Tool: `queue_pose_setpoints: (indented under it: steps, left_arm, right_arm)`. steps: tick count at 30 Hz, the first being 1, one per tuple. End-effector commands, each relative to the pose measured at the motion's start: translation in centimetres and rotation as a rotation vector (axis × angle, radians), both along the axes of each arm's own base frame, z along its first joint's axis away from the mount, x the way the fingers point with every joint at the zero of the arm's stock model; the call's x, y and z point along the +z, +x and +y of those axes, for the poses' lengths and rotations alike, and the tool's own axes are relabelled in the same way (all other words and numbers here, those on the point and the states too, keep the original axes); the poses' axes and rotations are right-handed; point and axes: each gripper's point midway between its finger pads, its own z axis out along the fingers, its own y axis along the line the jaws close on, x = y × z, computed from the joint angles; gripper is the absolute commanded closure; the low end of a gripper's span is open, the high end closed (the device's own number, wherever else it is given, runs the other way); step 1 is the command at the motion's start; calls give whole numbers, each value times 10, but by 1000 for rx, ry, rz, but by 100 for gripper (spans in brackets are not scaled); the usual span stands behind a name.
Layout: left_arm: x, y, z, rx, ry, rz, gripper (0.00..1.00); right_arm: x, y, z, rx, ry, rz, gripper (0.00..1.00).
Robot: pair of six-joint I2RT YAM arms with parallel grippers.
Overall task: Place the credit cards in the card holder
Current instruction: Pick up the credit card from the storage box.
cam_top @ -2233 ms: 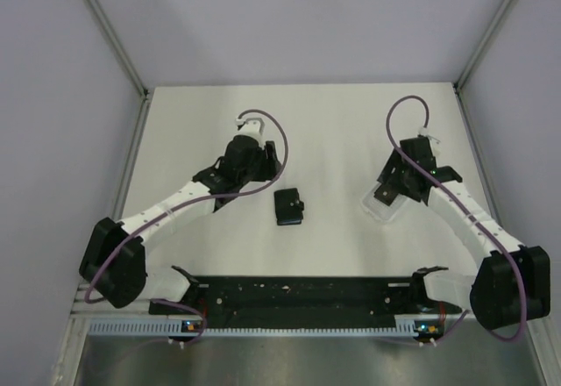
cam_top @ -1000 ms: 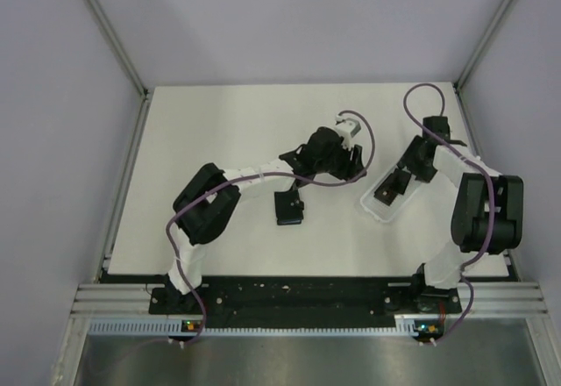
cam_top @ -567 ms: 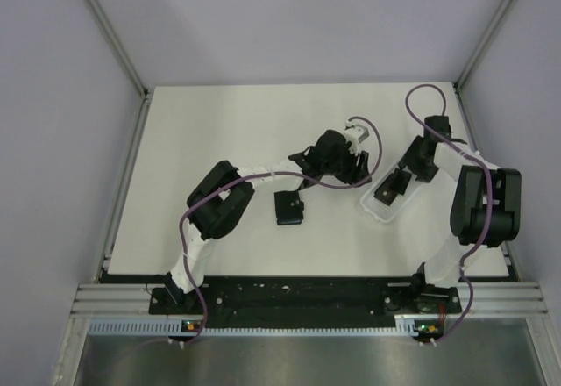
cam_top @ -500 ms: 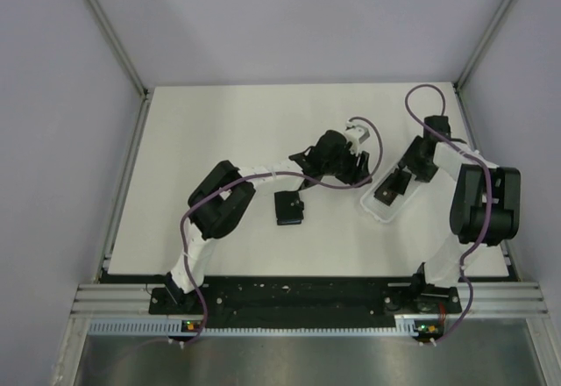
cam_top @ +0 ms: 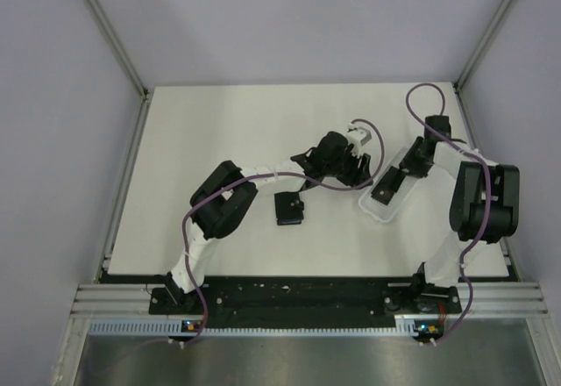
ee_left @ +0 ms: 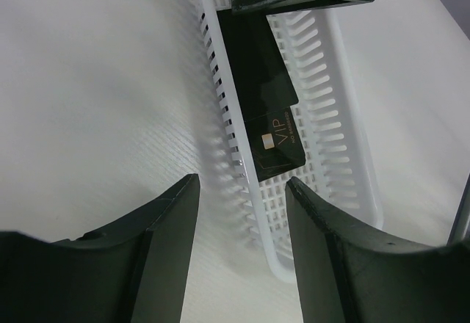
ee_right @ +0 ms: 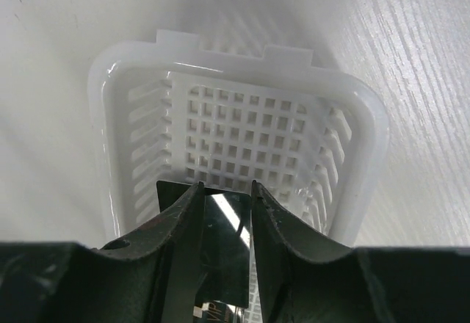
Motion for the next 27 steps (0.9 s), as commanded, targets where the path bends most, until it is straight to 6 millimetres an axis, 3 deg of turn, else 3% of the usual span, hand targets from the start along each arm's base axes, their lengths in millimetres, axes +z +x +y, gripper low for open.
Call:
queue_pose_setpoints:
  steps: [1,12,27]
  left_arm:
    - [24,6,-14,-20,-63,-53,44]
    - [23,5,-13,-19,-62,-50,44]
    - [21,6,-14,-20,-61,-47,44]
  right_arm:
    - [4,9,3,-12,72,-66,69]
    - [17,10,11,0,141,-144,82]
    - [36,12,29,27,238,-249,85]
